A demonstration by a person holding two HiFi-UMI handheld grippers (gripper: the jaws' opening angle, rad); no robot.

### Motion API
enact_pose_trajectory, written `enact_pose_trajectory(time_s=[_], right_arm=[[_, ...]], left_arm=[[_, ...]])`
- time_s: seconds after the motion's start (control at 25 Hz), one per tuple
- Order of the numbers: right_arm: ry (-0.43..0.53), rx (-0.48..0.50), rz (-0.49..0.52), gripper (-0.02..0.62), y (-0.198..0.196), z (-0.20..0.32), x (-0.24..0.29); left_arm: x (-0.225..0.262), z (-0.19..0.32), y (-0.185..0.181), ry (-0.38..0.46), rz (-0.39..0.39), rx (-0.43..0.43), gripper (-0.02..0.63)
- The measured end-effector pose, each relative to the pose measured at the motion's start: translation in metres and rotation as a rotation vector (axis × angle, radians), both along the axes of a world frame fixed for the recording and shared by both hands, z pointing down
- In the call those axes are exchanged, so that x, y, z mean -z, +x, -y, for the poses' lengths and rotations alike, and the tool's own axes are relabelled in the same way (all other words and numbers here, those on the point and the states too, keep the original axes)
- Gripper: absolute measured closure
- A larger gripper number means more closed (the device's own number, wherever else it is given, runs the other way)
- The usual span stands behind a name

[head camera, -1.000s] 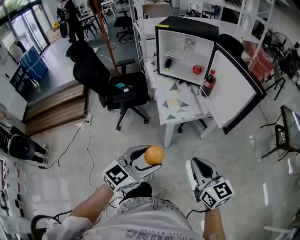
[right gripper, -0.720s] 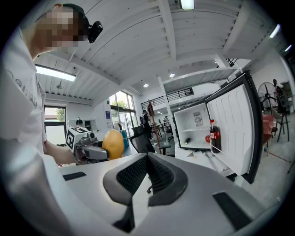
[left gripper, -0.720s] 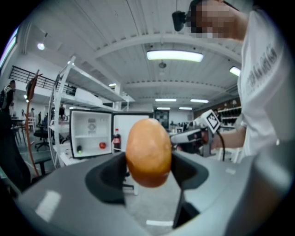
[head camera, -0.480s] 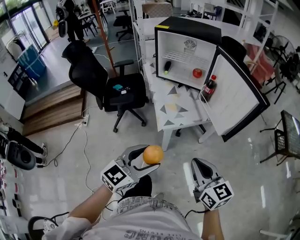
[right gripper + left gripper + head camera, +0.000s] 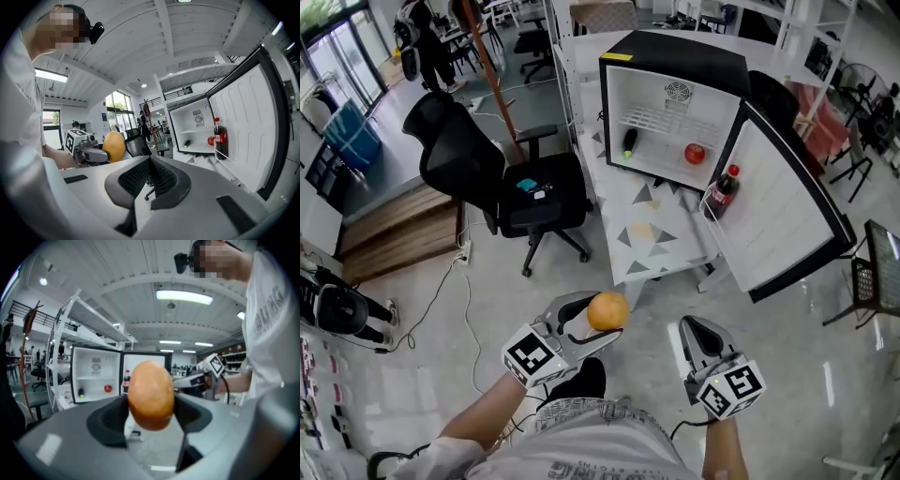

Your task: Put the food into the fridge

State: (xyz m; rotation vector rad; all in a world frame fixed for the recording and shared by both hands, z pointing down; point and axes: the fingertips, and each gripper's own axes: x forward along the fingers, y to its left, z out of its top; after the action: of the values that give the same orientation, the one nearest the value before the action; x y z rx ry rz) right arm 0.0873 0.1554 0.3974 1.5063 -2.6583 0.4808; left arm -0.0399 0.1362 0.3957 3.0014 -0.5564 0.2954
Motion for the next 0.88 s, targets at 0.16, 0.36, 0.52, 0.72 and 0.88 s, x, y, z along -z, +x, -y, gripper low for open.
enact_pose_trajectory(time_s=[0.16,0.36,0.52,0.72,0.88], right_arm=[[-0.008,0.002,0.001,0.594,-0.007,0.032,0.001],[-0.024,-0.008,-0.004,0.594,-0.012,0.068,-0.001],[-0.038,-0.024,-0.008,0.594,-0.015,0.093,-0.003],[-0.049,-0.058,-0.018,0.594,-0.019,0.126,-0.002],[-0.050,-0.081,-0.027,0.594,-0.025,0.150,0.001]], left_arm=[[-0.002,0.031,-0.002,-0.013,-0.003,-0.008,0.305],[-0.006,0.067,-0.007,-0.030,-0.001,-0.018,0.305],[-0.009,0.094,-0.011,-0.042,-0.004,-0.033,0.305],[-0.011,0.130,-0.018,-0.050,-0.005,-0.059,0.305],[-0.009,0.157,-0.025,-0.045,-0.008,-0.080,0.305]])
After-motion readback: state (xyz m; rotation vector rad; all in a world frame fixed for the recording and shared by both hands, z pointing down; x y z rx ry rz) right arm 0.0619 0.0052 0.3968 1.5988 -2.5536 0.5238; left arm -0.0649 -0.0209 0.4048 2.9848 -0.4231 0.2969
